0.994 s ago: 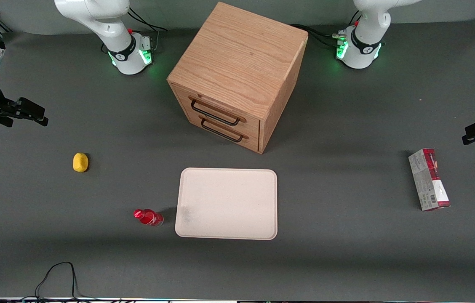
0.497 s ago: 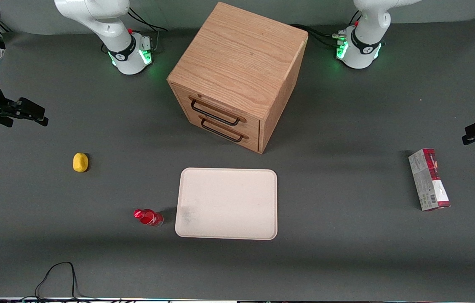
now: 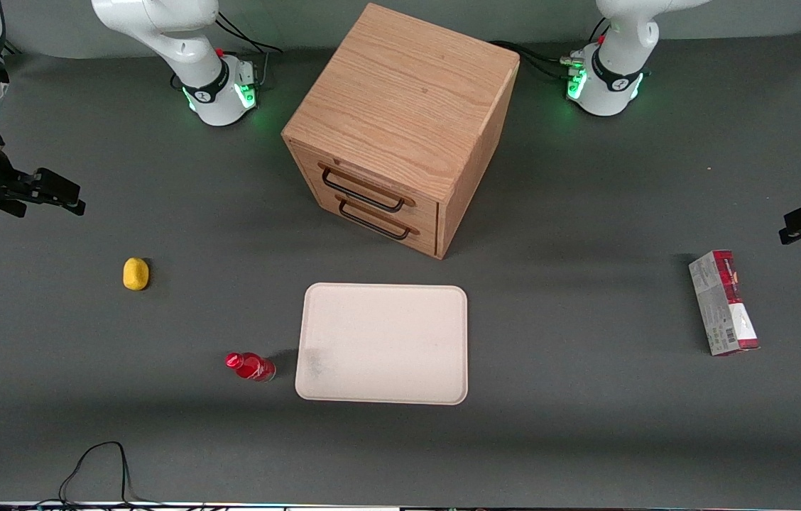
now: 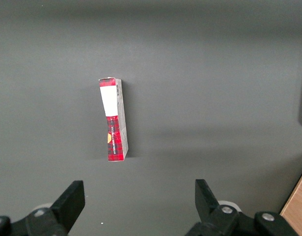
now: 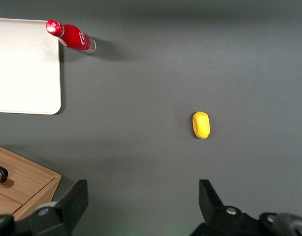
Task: Place coke bottle on tray
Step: 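Move the right gripper out from rest toward the red Coca-Cola bottle, then lower the open right gripper around the bottle's body beside the tray, then close the right gripper on the red bottle, then lift the bottle and swing it upright with the right gripper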
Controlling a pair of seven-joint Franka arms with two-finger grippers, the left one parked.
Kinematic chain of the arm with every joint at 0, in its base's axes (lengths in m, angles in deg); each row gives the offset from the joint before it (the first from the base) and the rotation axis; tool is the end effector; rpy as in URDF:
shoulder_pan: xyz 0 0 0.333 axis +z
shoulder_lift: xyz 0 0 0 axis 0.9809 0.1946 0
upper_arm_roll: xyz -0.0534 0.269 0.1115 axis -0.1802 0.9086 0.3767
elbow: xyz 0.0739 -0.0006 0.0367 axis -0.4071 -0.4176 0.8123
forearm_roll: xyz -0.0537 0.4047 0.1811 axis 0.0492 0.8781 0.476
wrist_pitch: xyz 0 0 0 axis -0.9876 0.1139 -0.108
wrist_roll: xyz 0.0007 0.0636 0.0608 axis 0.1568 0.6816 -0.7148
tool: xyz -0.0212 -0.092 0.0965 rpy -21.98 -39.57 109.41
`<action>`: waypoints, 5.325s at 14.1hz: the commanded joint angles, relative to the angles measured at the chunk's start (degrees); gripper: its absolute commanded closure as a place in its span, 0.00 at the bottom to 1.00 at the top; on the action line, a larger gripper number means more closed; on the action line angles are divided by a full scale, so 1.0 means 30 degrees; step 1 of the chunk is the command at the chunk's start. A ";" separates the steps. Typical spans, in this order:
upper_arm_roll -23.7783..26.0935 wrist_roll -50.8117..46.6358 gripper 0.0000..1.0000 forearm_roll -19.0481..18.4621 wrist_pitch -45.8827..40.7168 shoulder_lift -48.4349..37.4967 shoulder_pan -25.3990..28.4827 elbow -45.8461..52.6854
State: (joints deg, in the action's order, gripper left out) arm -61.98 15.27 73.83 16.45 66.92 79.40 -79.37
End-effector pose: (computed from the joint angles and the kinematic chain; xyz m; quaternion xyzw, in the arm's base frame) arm 0.6037 -0.0025 0.5529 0.9998 -0.0024 -0.0162 0.0060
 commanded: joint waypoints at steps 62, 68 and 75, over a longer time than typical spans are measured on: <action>-0.0292 -0.3183 1.00 -0.0119 0.1833 1.2599 0.4745 1.0857; -0.0292 -0.2629 1.00 -0.0089 -0.3119 0.9494 0.4716 1.3114; 0.0030 -0.4491 1.00 0.0057 -0.4121 0.8402 0.5764 1.3056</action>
State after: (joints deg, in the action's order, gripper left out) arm -62.10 5.79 73.89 4.29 92.36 94.21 -40.23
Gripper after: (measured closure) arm 0.687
